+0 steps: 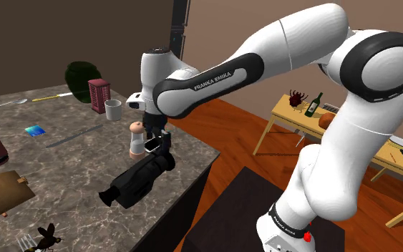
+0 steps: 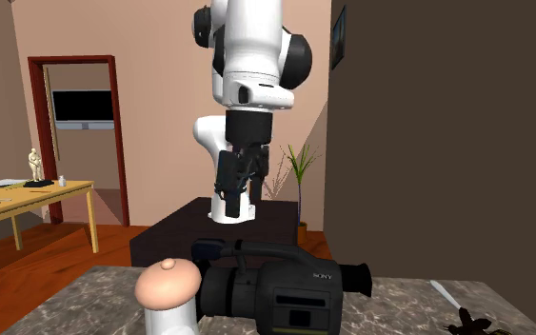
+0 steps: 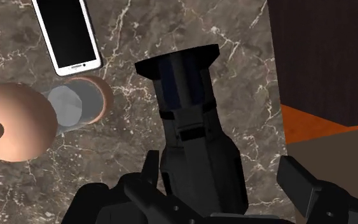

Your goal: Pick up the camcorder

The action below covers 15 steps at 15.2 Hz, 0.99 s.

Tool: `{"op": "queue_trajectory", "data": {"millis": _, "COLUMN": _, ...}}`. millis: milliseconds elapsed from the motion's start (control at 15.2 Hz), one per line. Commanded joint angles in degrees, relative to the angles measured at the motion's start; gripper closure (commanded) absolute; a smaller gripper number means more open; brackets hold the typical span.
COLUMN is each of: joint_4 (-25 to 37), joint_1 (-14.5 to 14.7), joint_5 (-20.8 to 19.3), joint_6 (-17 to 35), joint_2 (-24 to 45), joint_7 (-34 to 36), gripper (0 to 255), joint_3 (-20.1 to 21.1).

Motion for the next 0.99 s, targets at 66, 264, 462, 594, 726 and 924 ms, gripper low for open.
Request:
{"op": "queue_trajectory", "data": {"millis": 66, "joint_4": 2.0, "joint_1": 1.4, "joint_5": -0.7, "joint_6": 2.6, "joint_2": 4.3, "joint_7": -3.9, "gripper": 0, "joint_3": 1.6}}
{"op": "queue_trajectory", "data": {"millis": 264, "joint_4": 3.4, "joint_1": 2.4, "joint_5": -1.4, "joint_6": 4.5, "joint_2": 7.3, "joint_7": -6.6, "gripper": 0, "joint_3": 2.8}}
{"op": "queue_trajectory", "data": {"millis": 462, "joint_4": 2.7, "joint_1": 2.4, "joint_5": -1.8, "joint_6": 6.5, "joint_2": 8.7, "joint_7": -6.3, "gripper": 0, "joint_3": 2.7}}
{"op": "queue_trajectory", "data": {"millis": 594, "joint_4": 2.3, "joint_1": 2.4, "joint_5": -2.0, "joint_6": 7.9, "joint_2": 9.6, "joint_7": -6.1, "gripper": 0, "joint_3": 2.6}}
{"op": "queue_trajectory", "data": {"millis": 726, "joint_4": 1.9, "joint_1": 2.5, "joint_5": -2.3, "joint_6": 9.6, "joint_2": 10.9, "joint_7": -5.8, "gripper": 0, "joint_3": 2.5}}
{"op": "queue_trajectory", "data": {"millis": 924, "joint_4": 1.9, "joint_1": 2.5, "joint_5": -2.3, "joint_6": 9.6, "joint_2": 11.0, "joint_7": -5.8, "gripper": 255, "joint_3": 2.5}}
